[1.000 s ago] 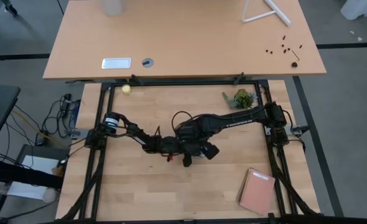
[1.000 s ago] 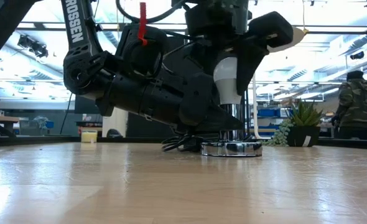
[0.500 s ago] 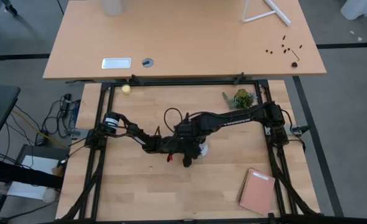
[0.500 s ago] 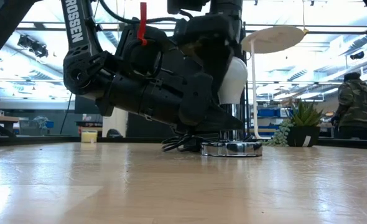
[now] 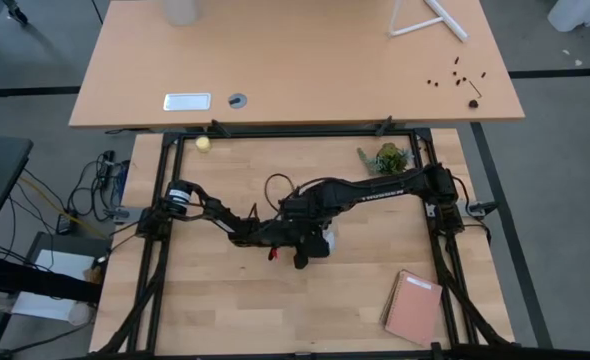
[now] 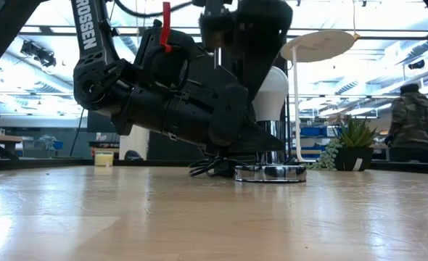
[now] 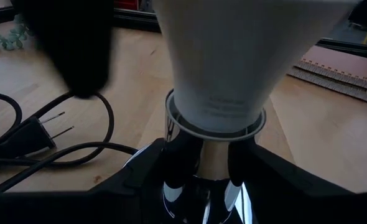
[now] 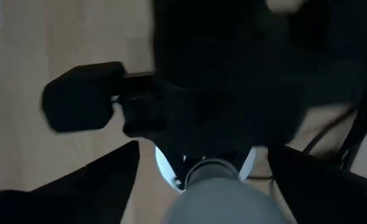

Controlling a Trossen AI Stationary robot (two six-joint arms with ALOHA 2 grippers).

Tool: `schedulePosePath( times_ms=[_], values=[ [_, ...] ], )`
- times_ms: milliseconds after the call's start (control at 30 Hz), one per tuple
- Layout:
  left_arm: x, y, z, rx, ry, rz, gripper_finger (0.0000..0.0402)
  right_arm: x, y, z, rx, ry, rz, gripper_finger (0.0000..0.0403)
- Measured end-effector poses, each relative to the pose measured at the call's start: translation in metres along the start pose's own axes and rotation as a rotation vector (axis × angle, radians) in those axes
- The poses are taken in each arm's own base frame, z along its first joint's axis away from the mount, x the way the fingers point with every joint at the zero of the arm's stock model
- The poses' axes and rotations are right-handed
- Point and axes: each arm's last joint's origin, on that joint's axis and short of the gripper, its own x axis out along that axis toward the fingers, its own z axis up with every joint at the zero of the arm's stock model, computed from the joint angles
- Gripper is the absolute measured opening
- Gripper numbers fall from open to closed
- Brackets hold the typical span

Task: Screw lightbulb
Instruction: Insert the white lightbulb into the lamp

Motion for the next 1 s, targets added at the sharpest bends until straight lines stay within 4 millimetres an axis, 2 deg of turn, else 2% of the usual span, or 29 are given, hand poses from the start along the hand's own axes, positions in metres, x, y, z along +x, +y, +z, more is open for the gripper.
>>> schedulePosePath(
  times_ms=[100, 167, 367, 567, 767, 867, 1000],
  values=[
    [0.000, 0.000, 0.000, 0.001, 0.000, 0.000, 0.0191, -0.007, 0.003, 0.003, -0.175, -0.018, 0.000, 0.0390],
    [0.000, 0.000, 0.000, 0.000, 0.000, 0.000, 0.0191, -0.009, 0.005, 0.002, -0.329, -0.011, -0.004, 0.0396],
    [0.000, 0.000, 0.000, 0.006, 0.000, 0.003, 0.0191, -0.007, 0.007, -0.007, -0.762, 0.071, -0.003, 0.0377],
    [0.000, 0.000, 0.000, 0.007, 0.001, 0.003, 0.0191, -0.001, 0.004, -0.011, -1.010, 0.124, -0.024, 0.0373],
    [0.000, 0.000, 0.000, 0.006, 0.001, 0.002, 0.0191, 0.005, 0.003, -0.014, -1.053, 0.156, -0.028, 0.0355],
    [0.000, 0.000, 0.000, 0.005, 0.005, 0.002, 0.0191, 0.008, 0.004, -0.016, -1.031, 0.159, -0.021, 0.0325],
    [0.000, 0.000, 0.000, 0.006, 0.005, 0.002, 0.0191, 0.010, 0.006, -0.016, -0.888, 0.154, -0.030, 0.0271]
  ],
)
